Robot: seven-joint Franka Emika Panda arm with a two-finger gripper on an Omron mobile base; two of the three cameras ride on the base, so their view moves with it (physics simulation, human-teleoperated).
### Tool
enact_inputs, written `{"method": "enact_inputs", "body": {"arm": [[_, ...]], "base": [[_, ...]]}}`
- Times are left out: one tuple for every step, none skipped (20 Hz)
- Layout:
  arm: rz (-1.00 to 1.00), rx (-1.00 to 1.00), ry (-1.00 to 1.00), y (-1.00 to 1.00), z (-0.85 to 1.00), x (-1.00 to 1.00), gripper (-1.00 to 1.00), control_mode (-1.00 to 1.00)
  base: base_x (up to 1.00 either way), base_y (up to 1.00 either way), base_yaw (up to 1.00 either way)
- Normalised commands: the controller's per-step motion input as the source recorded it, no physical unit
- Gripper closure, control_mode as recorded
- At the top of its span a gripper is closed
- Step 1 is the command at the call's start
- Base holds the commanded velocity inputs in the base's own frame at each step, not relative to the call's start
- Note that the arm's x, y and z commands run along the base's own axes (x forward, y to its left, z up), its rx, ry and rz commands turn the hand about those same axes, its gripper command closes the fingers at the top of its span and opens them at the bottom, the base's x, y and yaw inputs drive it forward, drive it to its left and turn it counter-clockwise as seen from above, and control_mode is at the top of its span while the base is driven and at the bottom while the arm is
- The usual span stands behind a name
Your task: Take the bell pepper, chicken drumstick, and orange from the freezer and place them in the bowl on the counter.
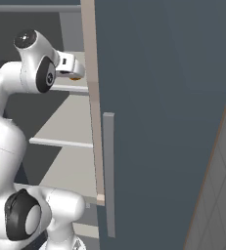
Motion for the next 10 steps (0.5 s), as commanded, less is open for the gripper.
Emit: {"method": "enact_inputs", "body": {"arm": [[0.0,0.0,0.0,0.0,-0.06,0.35,-1.0,-1.0],[0.0,0.0,0.0,0.0,-0.05,0.35,-1.0,-1.0],[0.0,0.0,0.0,0.0,-0.03,0.36,-1.0,-1.0],[0.0,0.0,0.0,0.0,-0.01,0.36,-1.0,-1.0],[0.0,0.0,0.0,0.0,-0.02,0.34,-1.0,-1.0],[0.0,0.0,0.0,0.0,-0.01,0.34,-1.0,-1.0],[0.0,0.0,0.0,0.0,-0.03,0.34,-1.0,-1.0],[0.0,0.0,0.0,0.0,-0.05,0.34,-1.0,-1.0],[0.0,0.0,0.0,0.0,-0.05,0.34,-1.0,-1.0],[0.0,0.0,0.0,0.0,-0.06,0.32,-1.0,-1.0]], "base": [[0.0,0.0,0.0],[0.0,0.0,0.0],[0.0,0.0,0.0],[0.0,0.0,0.0],[0.0,0.0,0.0],[0.0,0.0,0.0],[0.0,0.0,0.0],[0.0,0.0,0.0],[0.0,0.0,0.0],[0.0,0.0,0.0]]}}
